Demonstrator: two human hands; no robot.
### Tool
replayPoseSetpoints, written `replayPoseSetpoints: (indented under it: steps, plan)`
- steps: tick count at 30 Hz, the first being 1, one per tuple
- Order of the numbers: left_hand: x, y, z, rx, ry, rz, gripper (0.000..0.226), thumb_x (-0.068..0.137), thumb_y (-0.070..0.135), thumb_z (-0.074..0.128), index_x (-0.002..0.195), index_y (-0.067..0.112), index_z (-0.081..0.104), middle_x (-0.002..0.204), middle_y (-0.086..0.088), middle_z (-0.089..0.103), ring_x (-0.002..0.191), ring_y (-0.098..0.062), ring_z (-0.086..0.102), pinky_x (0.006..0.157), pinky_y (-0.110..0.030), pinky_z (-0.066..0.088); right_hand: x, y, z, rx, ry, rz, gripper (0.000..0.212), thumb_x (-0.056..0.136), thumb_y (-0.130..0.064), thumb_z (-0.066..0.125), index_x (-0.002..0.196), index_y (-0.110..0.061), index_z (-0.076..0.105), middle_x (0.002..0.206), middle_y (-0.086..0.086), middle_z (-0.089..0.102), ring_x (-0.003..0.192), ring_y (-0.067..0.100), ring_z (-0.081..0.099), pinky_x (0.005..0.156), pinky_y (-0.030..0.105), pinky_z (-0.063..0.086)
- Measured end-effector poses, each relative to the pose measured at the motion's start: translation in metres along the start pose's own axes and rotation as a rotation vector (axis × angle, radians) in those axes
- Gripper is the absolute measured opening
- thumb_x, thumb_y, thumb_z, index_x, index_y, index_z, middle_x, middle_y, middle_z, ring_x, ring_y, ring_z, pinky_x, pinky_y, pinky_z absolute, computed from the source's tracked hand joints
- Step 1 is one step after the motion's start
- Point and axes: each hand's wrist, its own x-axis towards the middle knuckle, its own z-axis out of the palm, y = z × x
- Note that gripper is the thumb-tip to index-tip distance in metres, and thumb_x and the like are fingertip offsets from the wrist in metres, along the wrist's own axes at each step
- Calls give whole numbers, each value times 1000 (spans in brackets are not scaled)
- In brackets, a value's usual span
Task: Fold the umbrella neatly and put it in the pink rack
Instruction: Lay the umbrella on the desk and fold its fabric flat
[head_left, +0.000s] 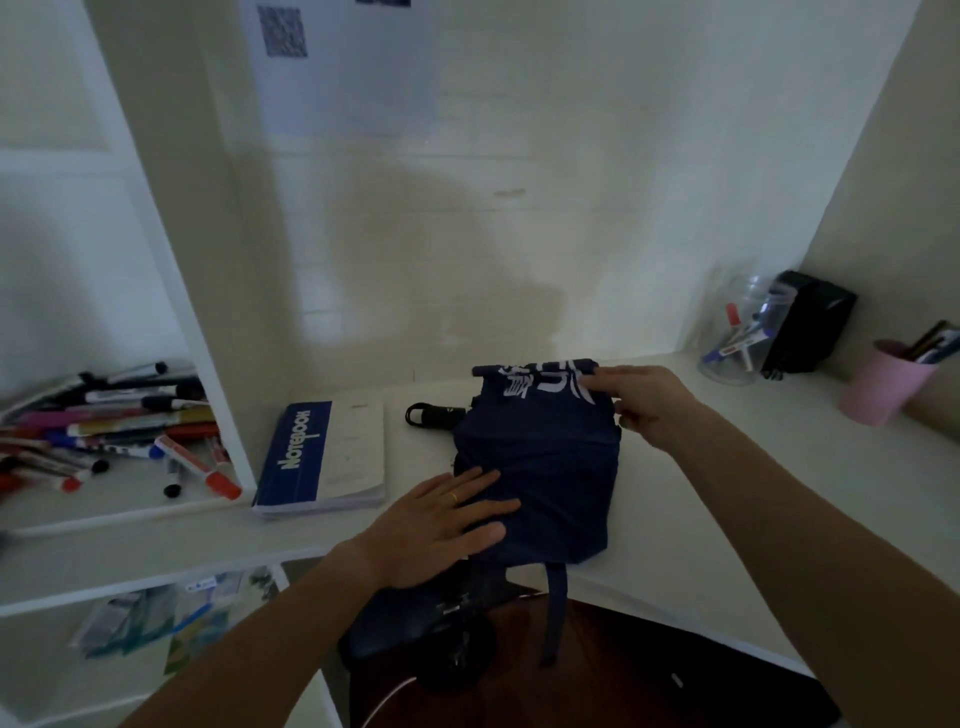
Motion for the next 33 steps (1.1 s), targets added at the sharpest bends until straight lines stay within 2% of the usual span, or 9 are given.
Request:
replayPoseSetpoints:
  steps: [2,8,12,14,17,22,27,31,33]
  plan:
    - [2,2,0,-116,-10,-33,55,100,69,8,152,59,23,168,23,0,151,8,-9,127,-33,-6,-18,8,-7,-3,-92,-103,25,80,-15,82,100,-4,73,87,10,68,71,20,56,59,30,44]
    - [4,6,6,90,58,-18,56,103,63,22,156,49,22,170,10,5,156,-12,-4,127,-35,-7,-72,78,-27,-22,-163,-191,14,88,-8,72,97,-4,62,81,13,69,60,19,62,47,25,40]
    - [-7,16,15,115,319,-44,64,95,64,28,148,35,48,157,-3,45,148,-26,33,126,-40,16,-83,117,-27,-58,-180,-140,24,88,-3,71,108,0,57,93,15,79,77,26,75,67,29,59]
    - [-14,23,18,93,504,-154,62,89,66,48,135,26,58,135,-5,60,127,-26,53,112,-39,38,-84,126,-25,-113,-176,-147,31,87,-4,73,114,-3,58,93,12,80,85,25,76,79,32,58]
    - [-19,36,13,-283,769,-360,65,76,52,80,125,23,50,121,2,52,99,-18,58,83,-37,54,-84,129,-23,-262,-159,-194,29,83,-12,79,109,-11,66,93,4,80,88,18,75,83,30,57]
    - [-7,59,-5,-961,666,-460,51,81,50,79,120,21,63,118,-1,68,71,-16,71,64,-30,60,-88,129,-23,-223,-193,-237,18,81,-25,81,94,-16,74,92,2,80,90,17,74,87,32,56]
    - [-7,67,-14,-1032,617,-480,28,89,40,76,92,12,73,83,-5,77,43,-14,56,43,-24,46,-88,126,-20,-165,-146,-200,34,89,-42,69,87,-9,77,90,8,78,90,24,74,88,35,59]
    - [-15,66,-3,-912,601,-532,33,93,42,70,84,10,67,60,4,69,39,-17,54,44,-28,47,-85,124,-17,-162,-66,-158,29,91,-35,70,86,-6,75,82,12,77,78,34,71,70,35,55]
    - [-17,67,2,-851,595,-555,37,93,46,68,81,11,63,58,3,67,40,-17,57,47,-29,48,-83,123,-15,-136,-15,-120,26,87,-29,75,91,-4,71,83,12,76,69,26,69,63,31,53]
